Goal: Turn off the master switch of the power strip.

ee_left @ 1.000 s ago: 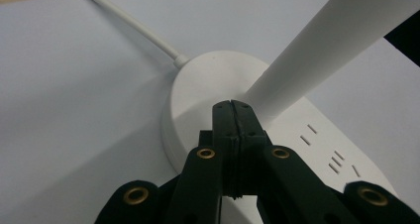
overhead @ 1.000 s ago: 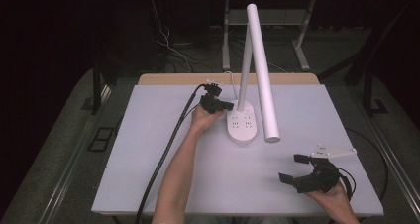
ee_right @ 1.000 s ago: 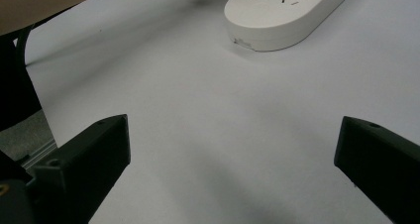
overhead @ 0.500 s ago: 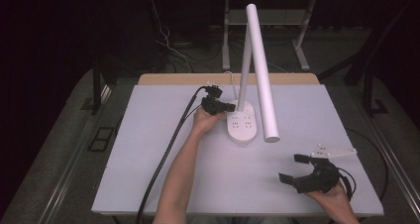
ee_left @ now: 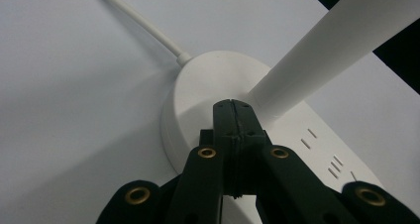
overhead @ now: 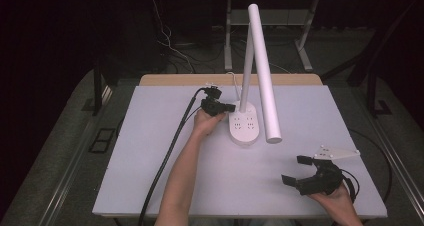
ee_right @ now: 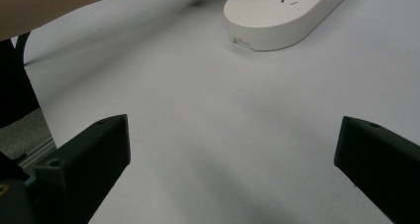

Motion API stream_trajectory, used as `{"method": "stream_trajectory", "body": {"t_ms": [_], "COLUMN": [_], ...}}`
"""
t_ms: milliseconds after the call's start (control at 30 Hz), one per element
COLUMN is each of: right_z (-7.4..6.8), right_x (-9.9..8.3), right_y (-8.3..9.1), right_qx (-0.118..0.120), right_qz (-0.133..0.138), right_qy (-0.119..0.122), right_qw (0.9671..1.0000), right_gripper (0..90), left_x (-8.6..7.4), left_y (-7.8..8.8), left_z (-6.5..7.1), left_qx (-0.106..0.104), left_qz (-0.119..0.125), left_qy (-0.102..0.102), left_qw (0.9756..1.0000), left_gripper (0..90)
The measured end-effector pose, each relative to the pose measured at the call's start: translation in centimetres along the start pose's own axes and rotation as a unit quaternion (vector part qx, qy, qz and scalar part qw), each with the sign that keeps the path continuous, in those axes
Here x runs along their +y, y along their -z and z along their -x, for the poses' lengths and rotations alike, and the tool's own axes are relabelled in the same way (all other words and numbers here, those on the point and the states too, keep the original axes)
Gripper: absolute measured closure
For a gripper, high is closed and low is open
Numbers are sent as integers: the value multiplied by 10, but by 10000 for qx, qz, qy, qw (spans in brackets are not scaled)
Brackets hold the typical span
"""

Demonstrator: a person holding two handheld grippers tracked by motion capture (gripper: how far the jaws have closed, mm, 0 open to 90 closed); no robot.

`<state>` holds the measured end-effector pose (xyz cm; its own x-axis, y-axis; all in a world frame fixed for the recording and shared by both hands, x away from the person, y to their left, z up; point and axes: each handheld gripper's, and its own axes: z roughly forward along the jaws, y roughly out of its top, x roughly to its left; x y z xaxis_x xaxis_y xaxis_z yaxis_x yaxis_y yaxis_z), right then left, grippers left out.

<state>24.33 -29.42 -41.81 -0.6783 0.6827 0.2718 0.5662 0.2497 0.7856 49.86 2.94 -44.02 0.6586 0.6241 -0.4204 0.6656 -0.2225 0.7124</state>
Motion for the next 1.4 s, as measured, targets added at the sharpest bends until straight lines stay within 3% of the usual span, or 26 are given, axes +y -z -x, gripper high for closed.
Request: {"method": "stream_trajectory", "body": {"t_ms": [267,367,567,800,867,967,1067,1133,1200,1333,1400], "right_z": [0,0,0,0,1,1,1,1,1,1,1], "right_x": [0,0,0,0,0,1,1,1,1,1,1], "right_y": [1,2,3,4,4,3,3,3,3,3,3], "right_qx": [-14,-28,-44,-51,-49,-51,-48,-46,-49,-58,-54], "right_qz": [26,41,47,80,100,101,76,79,78,86,92], "right_qy": [-4,-4,-25,-15,-31,-21,-37,-39,-35,-42,-28], "right_qw": [10000,10000,10000,10000,9999,9999,10000,10000,10000,9999,9999], "right_gripper": [1,1,1,2,1,1,2,1,1,1,1], "left_x": [2,3,3,7,7,6,6,9,10,14,15], "left_y": [-2,-3,-5,-1,2,6,9,15,16,28,33], "left_z": [4,7,8,13,13,12,10,11,13,14,15], "left_qx": [102,217,288,462,520,452,404,398,379,352,350], "left_qz": [-13,-93,-34,-133,-216,-259,-126,-71,-5,-17,70], "left_qy": [62,-99,31,-248,-407,-495,-412,-505,-457,-646,-584], "left_qw": [9999,9997,9996,9985,9976,9974,9983,9979,9982,9973,9977], "left_gripper": [900,900,900,900,900,900,900,900,899,897,896]}}
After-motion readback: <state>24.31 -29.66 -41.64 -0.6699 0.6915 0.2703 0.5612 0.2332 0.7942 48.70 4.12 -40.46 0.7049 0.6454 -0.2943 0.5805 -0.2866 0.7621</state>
